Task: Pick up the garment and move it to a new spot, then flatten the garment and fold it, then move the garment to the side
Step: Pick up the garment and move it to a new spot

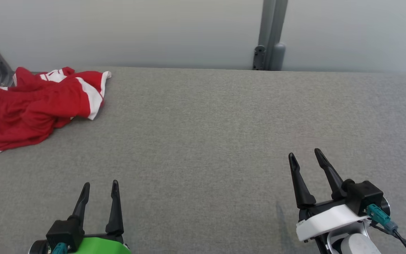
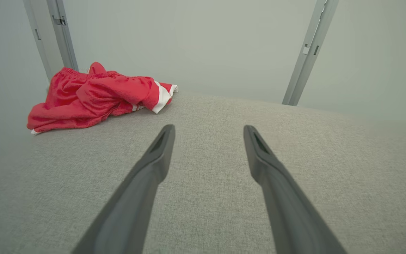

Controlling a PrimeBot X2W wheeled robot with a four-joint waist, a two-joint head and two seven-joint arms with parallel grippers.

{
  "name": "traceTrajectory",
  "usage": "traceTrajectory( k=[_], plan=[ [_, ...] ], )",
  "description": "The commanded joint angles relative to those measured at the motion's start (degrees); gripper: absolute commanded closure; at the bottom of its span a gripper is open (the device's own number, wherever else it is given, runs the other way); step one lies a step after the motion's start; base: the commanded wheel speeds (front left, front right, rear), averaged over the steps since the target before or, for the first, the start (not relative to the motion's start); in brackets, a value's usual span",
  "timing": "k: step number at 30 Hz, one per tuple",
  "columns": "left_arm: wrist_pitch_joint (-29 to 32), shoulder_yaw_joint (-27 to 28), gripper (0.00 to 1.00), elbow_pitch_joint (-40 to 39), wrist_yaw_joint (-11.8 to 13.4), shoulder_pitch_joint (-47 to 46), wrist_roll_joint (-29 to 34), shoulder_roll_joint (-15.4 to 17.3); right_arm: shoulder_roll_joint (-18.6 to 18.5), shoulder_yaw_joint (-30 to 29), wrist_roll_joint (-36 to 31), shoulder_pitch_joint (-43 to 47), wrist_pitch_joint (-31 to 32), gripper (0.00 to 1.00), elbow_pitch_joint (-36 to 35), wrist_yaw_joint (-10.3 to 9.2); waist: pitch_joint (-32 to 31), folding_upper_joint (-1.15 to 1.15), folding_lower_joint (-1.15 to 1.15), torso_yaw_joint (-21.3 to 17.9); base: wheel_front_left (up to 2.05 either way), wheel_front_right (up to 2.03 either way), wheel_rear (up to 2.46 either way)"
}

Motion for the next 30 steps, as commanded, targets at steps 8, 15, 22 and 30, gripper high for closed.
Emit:
traceTrajectory(
  k=[8, 15, 22, 30],
  plan=[
    [0.03, 1.55, 0.0, -0.32, -0.05, -0.46, 0.2, 0.31, -0.16, 0.53, 0.3, -0.59, -0.18, 0.0, -0.26, 0.02, 0.47, 0.0, 0.0, 17.47, 0.0, 0.0, 0.0],
    [0.04, 2.85, 0.0, -1.21, 0.73, 0.59, -0.88, 0.31, -0.15, 2.65, -0.08, -1.63, -0.18, 0.0, 0.46, 0.02, 1.75, 0.0, 0.0, 22.61, 0.0, 0.0, 0.0],
    [0.04, 3.48, 0.0, -3.45, 1.84, 1.62, -2.69, 0.28, -0.23, 4.34, -1.21, -3.53, -0.18, 0.0, 1.17, 0.01, 4.1, 0.0, 0.0, 23.21, 0.0, 0.0, 0.0],
    [0.03, 3.02, 0.0, -3.28, 1.53, -2.14, -3.49, 0.3, -0.22, 1.12, -4.28, -4.77, -0.18, 0.0, -0.27, 0.01, 9.46, 0.0, 0.0, 23.19, 0.0, 0.0, 0.0]
  ],
)
